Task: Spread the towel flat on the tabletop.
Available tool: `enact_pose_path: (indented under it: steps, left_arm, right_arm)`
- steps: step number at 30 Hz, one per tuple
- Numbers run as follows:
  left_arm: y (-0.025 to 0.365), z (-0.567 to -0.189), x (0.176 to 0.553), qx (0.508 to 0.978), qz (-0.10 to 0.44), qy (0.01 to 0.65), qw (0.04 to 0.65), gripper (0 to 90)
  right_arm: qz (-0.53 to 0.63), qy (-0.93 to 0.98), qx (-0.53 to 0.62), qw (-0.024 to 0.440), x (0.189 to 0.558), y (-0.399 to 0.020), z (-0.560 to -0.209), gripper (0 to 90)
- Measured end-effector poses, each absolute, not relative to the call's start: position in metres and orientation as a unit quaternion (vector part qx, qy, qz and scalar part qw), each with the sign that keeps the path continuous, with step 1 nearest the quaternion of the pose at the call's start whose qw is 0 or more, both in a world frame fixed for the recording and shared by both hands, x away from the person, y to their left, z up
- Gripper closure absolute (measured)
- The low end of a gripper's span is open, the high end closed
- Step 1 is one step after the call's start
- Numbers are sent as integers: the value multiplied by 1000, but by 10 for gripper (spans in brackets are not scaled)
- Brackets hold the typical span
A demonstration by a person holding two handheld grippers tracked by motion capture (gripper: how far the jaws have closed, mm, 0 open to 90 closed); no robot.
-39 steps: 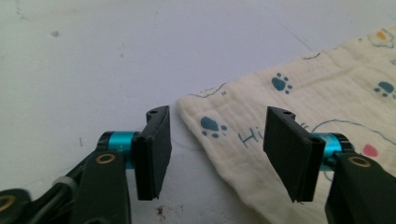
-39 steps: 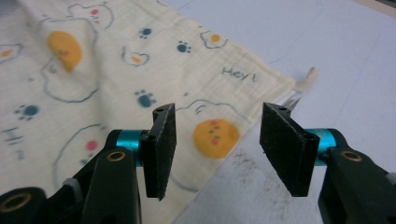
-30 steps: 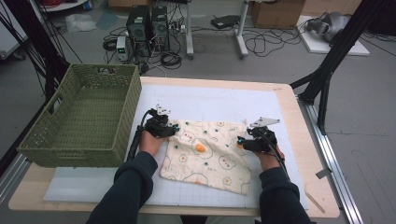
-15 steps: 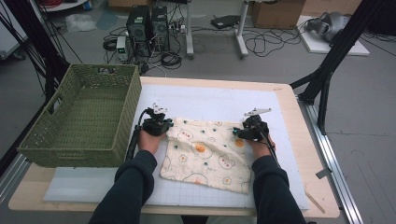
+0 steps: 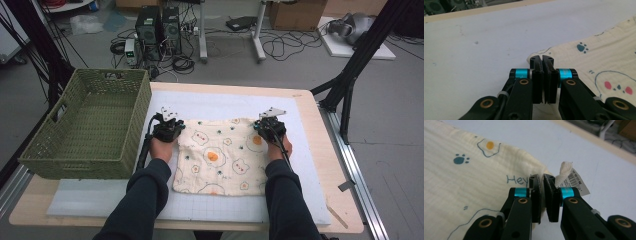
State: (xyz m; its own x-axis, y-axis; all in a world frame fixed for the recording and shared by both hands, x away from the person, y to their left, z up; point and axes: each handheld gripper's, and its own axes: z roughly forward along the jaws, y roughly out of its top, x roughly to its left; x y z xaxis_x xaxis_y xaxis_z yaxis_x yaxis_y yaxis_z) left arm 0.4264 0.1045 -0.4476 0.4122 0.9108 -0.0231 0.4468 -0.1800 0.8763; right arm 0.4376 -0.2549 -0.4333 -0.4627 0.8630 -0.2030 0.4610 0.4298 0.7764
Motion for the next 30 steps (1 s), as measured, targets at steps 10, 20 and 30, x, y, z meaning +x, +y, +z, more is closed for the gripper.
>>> enact_pose_path:
  steps: [10, 20, 30]
  left_arm:
    - [114, -443, 423, 728, 235, 485, 422, 458]
    - [106, -439, 403, 762, 201, 443, 428, 441]
    - [102, -450, 397, 789, 179, 435, 395, 447]
  right_arm:
    - [347, 775, 452, 273, 440, -255, -424, 600]
    - [412, 781, 418, 214, 404, -274, -409, 562]
    - [384, 805, 410, 192, 366, -280, -419, 561]
